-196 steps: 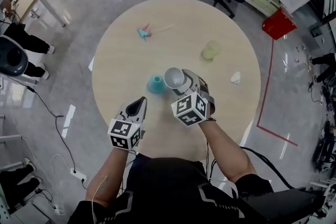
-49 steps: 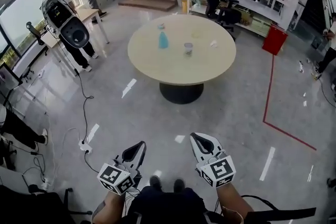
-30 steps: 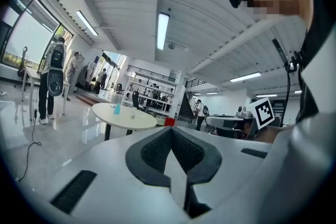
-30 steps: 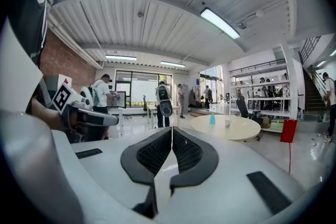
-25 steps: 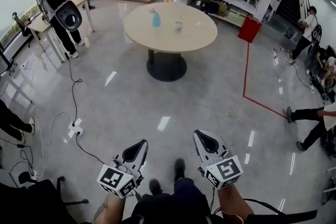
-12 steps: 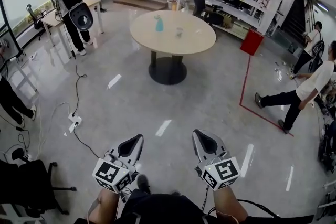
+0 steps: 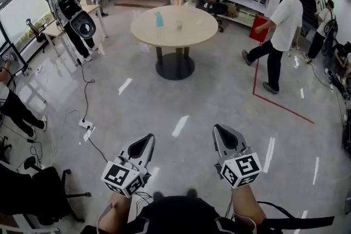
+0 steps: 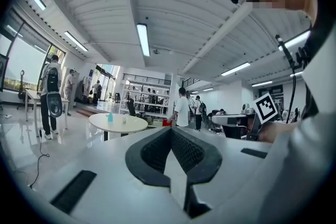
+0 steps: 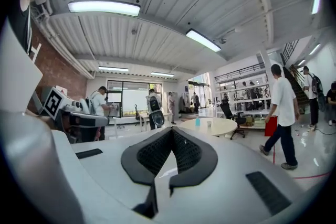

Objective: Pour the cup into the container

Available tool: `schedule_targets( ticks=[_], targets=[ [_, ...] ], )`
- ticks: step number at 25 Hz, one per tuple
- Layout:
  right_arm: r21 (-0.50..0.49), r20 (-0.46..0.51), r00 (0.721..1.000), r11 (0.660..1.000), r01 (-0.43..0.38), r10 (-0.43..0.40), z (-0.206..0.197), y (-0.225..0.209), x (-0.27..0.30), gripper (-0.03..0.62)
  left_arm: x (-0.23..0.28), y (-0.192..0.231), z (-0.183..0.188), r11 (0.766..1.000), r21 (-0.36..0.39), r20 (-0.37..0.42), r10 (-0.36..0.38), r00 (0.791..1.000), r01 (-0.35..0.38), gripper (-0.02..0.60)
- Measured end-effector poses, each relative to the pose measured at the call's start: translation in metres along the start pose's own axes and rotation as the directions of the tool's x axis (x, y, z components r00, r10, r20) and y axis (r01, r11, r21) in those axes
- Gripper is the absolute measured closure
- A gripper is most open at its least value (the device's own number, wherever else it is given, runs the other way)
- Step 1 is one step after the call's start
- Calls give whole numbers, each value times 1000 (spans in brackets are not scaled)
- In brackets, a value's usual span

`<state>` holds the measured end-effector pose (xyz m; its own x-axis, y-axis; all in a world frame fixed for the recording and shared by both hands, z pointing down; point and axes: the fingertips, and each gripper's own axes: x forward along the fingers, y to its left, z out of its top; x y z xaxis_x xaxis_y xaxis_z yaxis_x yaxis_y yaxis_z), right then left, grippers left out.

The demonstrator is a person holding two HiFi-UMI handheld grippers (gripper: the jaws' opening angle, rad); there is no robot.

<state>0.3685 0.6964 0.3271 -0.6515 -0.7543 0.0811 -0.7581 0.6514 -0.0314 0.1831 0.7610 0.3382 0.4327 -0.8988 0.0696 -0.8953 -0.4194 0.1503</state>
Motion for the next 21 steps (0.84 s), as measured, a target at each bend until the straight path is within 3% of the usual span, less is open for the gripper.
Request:
schedule_targets(
  ticks=[12,21],
  targets=[
    [-40,-5,1000,999,0,-1,2,51,-3,589,-35,5,0,999,-11,21,-52,998,52,591],
    [-48,-2,1000,999,6,-7,-3,49,-2,589,-32,3,-10,998,-24,16,-59,998,59,591]
  ],
)
